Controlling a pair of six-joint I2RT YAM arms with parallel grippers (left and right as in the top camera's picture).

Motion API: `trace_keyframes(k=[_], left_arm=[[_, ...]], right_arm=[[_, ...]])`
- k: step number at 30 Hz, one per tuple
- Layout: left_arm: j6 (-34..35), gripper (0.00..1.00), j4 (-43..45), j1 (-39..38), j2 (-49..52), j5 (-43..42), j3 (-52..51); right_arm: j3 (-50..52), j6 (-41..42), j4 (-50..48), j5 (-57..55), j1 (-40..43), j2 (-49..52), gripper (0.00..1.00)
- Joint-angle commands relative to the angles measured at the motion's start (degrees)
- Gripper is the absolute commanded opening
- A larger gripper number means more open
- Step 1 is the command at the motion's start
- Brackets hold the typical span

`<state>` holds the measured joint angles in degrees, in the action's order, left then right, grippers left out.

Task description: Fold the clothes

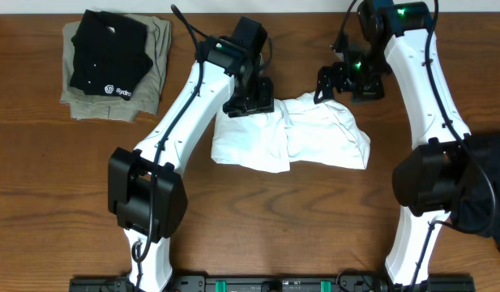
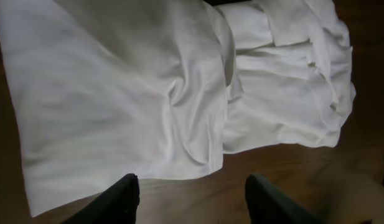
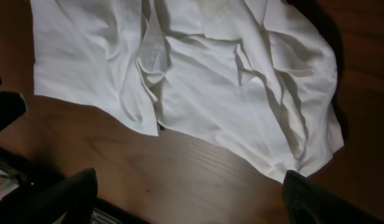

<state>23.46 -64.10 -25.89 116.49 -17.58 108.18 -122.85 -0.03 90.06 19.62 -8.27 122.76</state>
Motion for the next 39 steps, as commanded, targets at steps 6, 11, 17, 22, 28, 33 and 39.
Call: trace_keyframes(k=[6, 11, 17, 22, 28, 33, 39], left_arm=[[-0.90, 0.67, -3.19, 6.51, -0.11, 4.85, -0.83], [-2.89, 0.56, -6.47, 12.66, -0.09, 2.89, -2.58], [-3.54, 0.06, -6.34, 13.99, -0.09, -2.34, -10.95], [-7.19, 0.06, -2.14, 11.52, -0.09, -6.91, -17.86], [-8.22, 0.06, -0.17, 9.92, -0.09, -6.84, -18.34], [-8.22, 0.06, 2.03, 9.94, -0.07, -6.84, -18.38], [-8.20, 0.06, 6.93, 9.94, 0.13, -6.84, -19.65]], right_arm=[[-0.35, -0.46, -0.66, 9.33, -2.29, -0.17, 0.92], [0.39, 3.17, -7.50, 9.38, -6.99, -0.07, 0.63], [3.82, 12.22, -21.53, 7.02, -14.40, 0.63, 0.01], [5.92, 14.49, -28.17, 4.26, -19.04, 3.63, 0.01], [5.99, 16.81, -30.34, 4.15, -20.35, 9.14, 0.01], [5.99, 17.99, -31.17, 4.20, -19.80, 13.53, 0.01], [5.99, 18.12, -32.04, 3.65, -19.04, 15.80, 0.01]])
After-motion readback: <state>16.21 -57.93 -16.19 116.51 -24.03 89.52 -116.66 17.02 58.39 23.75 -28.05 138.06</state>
